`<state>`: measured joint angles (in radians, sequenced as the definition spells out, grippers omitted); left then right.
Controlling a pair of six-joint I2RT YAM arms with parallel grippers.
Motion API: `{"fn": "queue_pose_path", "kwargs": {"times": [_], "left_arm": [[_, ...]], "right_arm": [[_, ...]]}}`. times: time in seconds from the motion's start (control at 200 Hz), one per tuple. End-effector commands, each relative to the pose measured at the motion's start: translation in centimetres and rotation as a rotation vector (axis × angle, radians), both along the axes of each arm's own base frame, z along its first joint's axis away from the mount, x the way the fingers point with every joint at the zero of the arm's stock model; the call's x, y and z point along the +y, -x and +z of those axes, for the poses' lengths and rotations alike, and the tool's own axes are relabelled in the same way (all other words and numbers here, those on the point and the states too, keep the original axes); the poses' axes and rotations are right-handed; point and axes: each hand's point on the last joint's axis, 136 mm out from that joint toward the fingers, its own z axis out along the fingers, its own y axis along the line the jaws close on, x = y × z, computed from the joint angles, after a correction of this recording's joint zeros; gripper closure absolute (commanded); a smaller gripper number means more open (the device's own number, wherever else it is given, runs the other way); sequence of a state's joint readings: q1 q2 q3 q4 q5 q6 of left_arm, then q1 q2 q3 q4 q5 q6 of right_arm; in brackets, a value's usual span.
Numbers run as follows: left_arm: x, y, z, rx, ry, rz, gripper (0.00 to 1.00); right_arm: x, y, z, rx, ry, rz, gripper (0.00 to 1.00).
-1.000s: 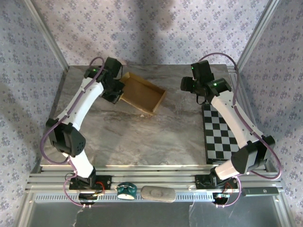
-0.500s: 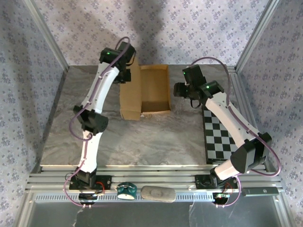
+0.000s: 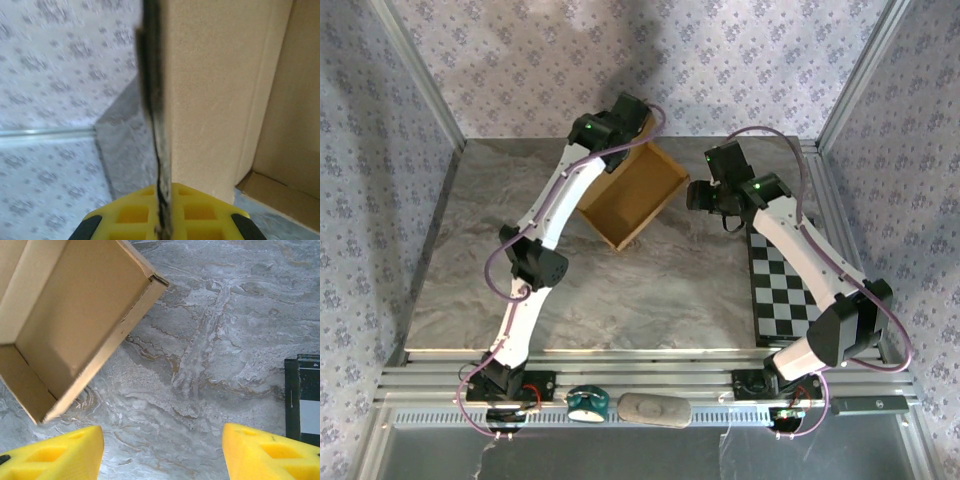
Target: Fold the paper box
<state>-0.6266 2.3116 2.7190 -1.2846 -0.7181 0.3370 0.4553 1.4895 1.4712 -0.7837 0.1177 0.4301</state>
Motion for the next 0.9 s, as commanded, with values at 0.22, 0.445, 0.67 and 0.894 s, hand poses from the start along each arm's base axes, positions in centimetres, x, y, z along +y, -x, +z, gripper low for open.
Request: {"fn": "queue_pose_path", "kwargs": {"times": [0.22,0.445,0.67,0.894], "left_arm": [[-3.5,-2.4,1.4,0.0,-0.046,-0.349,1.0],[-4.0,-0.6,0.2,0.094,0.019,-0.438,1.0],[-4.4,0.6,1.6,0.087,0.084,-0.471,1.0],[-4.0,2.4,2.3,0.116,0.078,-0.525,1.0]], "right_arm": [[-0.3,-1.9,3.4,-0.28,-0.039,0.132,0.32],[-2.2,-7.4,4.2,-0.625,-0.061,0.434,0.23],[-1.7,-11.3,3.4,-0.634,0.064,0.742,0.21],[-1.0,-14.4,2.7,-0.662,0.102,0.823,0.21]]}}
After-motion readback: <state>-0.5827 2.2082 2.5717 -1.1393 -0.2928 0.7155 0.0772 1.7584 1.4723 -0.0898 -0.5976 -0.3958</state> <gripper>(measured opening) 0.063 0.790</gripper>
